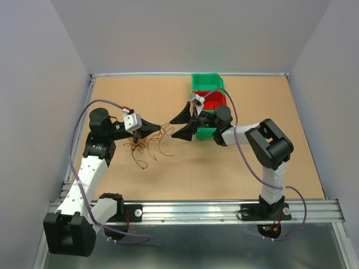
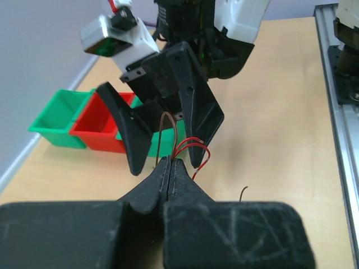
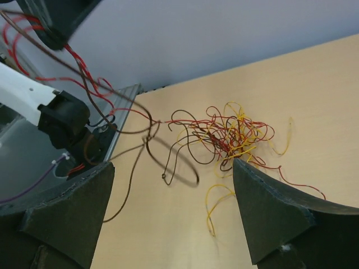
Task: Untangle the cables
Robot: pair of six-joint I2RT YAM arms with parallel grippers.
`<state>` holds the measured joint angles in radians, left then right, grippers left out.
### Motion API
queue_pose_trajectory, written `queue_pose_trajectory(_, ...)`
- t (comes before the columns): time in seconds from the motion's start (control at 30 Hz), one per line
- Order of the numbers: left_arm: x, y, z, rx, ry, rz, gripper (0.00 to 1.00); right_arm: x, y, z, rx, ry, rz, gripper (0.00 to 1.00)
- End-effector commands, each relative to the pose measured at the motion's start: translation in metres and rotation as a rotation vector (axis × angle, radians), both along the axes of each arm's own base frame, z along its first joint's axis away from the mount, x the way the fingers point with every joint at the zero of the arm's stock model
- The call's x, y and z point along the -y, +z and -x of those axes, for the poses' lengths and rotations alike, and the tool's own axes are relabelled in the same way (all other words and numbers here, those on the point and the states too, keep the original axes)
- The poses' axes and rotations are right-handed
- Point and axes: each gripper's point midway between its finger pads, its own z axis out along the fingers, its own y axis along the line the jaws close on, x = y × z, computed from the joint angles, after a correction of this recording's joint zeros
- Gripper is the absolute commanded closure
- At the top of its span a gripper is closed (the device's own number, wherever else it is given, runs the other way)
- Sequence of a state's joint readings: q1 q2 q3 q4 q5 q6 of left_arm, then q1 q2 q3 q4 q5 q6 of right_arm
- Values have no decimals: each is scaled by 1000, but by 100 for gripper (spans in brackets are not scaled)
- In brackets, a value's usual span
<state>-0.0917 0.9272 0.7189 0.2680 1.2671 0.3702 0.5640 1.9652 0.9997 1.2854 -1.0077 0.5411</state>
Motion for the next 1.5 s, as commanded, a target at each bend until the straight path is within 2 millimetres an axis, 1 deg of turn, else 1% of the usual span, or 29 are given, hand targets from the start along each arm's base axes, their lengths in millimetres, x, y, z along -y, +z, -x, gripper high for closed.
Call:
queue_pose_trajectory(0.0,11,-2,-1,1,-38,-33,96,17,68,38,426,66,-249,9)
queue_pose_trajectory(0.03,12,-1,-2,7,-39,-40,96,17,68,40,433,68,-248,9)
queue_pose_trajectory(0.13,19,-7,-1,0,-42,-60,96,19,70,42,434,66,-248,9)
queue_pose_trajectory(0.27,24,-8,1,7,-42,-71,96,17,62,43,425,92,-220,11)
queue_pose_trajectory(0.47,30,-11,5,-1,-61,-81,96,13,61,41,415,113,-216,13)
queue_pose_trajectory(0.5,31,-11,5,-1,-63,-86,96,9,59,41,408,128,-211,14)
queue_pose_trajectory(0.6,32,-12,6,0,-64,-89,96,5,57,41,402,137,-207,16)
queue_pose_trajectory(0.67,33,-12,6,0,-65,-89,96,2,58,40,401,139,-206,20)
queue_pose_trajectory(0.83,34,-13,5,3,-60,-95,96,-10,54,32,371,120,-184,25)
queue_pose_trajectory(0.87,34,-14,5,0,-61,-97,96,-13,55,30,389,102,-187,30)
queue_pose_trajectory(0.9,34,-14,5,2,-59,-97,96,-14,55,29,389,96,-187,33)
queue_pose_trajectory(0.93,34,-15,5,3,-58,-98,96,-16,54,28,385,92,-182,44)
queue_pose_trajectory(1.0,34,-14,5,5,-58,-98,96,-16,55,26,381,81,-184,57)
queue_pose_trajectory(1.03,35,-14,5,7,-59,-98,96,-16,56,25,379,74,-186,71)
queue_pose_trajectory(1.13,34,-14,5,14,-57,-100,96,-16,58,21,369,41,-196,99)
queue_pose_trajectory(1.2,33,-12,5,32,-45,-102,87,-14,65,18,375,-1,-212,100)
queue_pose_trajectory(1.23,32,-11,5,40,-39,-104,74,-11,64,16,367,-26,-213,99)
queue_pose_trajectory(1.3,30,-9,5,69,-20,-108,60,-7,72,7,355,-101,-233,99)
queue_pose_trajectory(1.33,29,-9,5,77,-8,-110,52,-3,76,6,354,-128,-239,99)
queue_pose_trajectory(1.37,26,-8,2,92,14,-113,30,0,80,2,349,-157,-243,100)
queue_pose_trajectory(1.4,26,-6,2,106,24,-111,24,3,84,-5,338,-205,-250,100)
queue_pose_trajectory(1.43,25,-2,3,122,35,-104,21,5,85,-10,319,-230,-234,99)
queue_pose_trajectory(1.47,22,2,0,147,66,-96,17,9,95,-16,335,-293,-245,99)
